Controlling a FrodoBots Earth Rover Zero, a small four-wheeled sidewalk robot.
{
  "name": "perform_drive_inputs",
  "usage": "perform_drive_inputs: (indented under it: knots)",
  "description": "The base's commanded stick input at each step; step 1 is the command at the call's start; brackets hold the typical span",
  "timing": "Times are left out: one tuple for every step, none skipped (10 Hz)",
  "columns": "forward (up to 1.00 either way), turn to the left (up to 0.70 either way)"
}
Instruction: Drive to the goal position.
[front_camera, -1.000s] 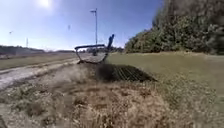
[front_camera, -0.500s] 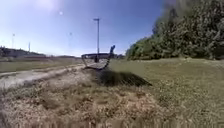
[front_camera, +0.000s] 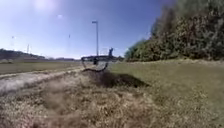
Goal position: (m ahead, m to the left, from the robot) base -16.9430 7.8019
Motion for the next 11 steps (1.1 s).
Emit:
perform_drive_inputs:
  knots:
    - [0.69, 0.34]
    - [0.69, 0.34]
    - [0.69, 0.34]
    - [0.69, 0.34]
    - [0.69, 0.34]
    - [0.69, 0.34]
    - [0.69, 0.34]
    - [0.69, 0.34]
    - [0.69, 0.34]
    - [0.69, 0.34]
    - [0.69, 0.34]
